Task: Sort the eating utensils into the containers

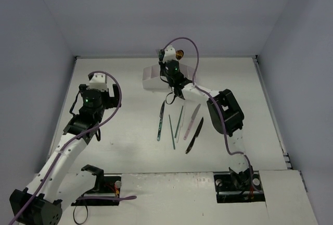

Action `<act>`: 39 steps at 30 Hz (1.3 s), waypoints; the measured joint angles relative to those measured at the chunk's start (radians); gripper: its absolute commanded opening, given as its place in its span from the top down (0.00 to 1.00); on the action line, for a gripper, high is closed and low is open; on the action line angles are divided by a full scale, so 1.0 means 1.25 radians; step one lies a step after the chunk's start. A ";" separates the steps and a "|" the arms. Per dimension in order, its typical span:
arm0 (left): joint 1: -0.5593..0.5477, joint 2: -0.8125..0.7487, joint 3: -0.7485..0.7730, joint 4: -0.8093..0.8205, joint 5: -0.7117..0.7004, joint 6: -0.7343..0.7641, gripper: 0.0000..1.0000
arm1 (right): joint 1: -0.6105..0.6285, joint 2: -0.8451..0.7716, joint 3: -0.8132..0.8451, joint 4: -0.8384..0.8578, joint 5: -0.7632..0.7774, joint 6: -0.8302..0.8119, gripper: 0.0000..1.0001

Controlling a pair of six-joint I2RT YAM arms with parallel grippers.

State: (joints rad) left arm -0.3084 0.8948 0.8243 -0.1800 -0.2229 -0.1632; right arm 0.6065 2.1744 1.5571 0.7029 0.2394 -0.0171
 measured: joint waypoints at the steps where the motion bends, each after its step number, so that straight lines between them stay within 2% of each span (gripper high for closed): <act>1: 0.000 0.003 0.001 -0.002 0.002 -0.001 0.02 | 0.002 -0.025 -0.022 -0.002 0.000 -0.001 0.68; 7: -0.014 0.040 0.024 -0.026 0.026 -0.009 0.03 | 0.019 -0.252 -0.152 -0.007 0.010 0.004 0.57; 10: -0.048 0.068 0.061 -0.068 0.052 -0.032 0.03 | 0.025 -0.395 -0.196 -0.047 0.018 0.028 0.51; 16: -0.208 0.131 0.122 -0.145 0.064 -0.123 0.03 | 0.025 -0.705 -0.334 -0.198 0.063 0.124 0.36; 18: -0.259 0.177 0.145 -0.166 0.067 -0.163 0.03 | 0.025 -0.811 -0.417 -0.276 0.084 0.162 0.27; 20: -0.297 0.233 0.165 -0.184 0.070 -0.199 0.03 | 0.024 -0.905 -0.488 -0.356 0.099 0.196 0.24; 21: -0.317 0.268 0.181 -0.199 0.073 -0.218 0.03 | 0.023 -0.943 -0.514 -0.398 0.105 0.212 0.20; 23: -0.337 0.333 0.207 -0.213 0.076 -0.246 0.03 | 0.023 -1.006 -0.554 -0.482 0.118 0.235 0.13; 27: -0.365 0.477 0.282 -0.255 0.080 -0.290 0.03 | 0.023 -1.113 -0.612 -0.611 0.136 0.283 0.06; 34: -0.388 0.683 0.363 -0.275 0.099 -0.342 0.04 | 0.023 -1.287 -0.702 -0.767 0.140 0.355 0.00; 39: -0.388 0.793 0.414 -0.294 0.103 -0.357 0.17 | 0.023 -1.318 -0.702 -0.800 0.139 0.381 0.00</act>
State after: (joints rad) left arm -0.7933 1.8865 1.3421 -0.5474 -0.0940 -0.6091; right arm 0.6350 0.5268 0.6796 -0.2965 0.4137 0.4587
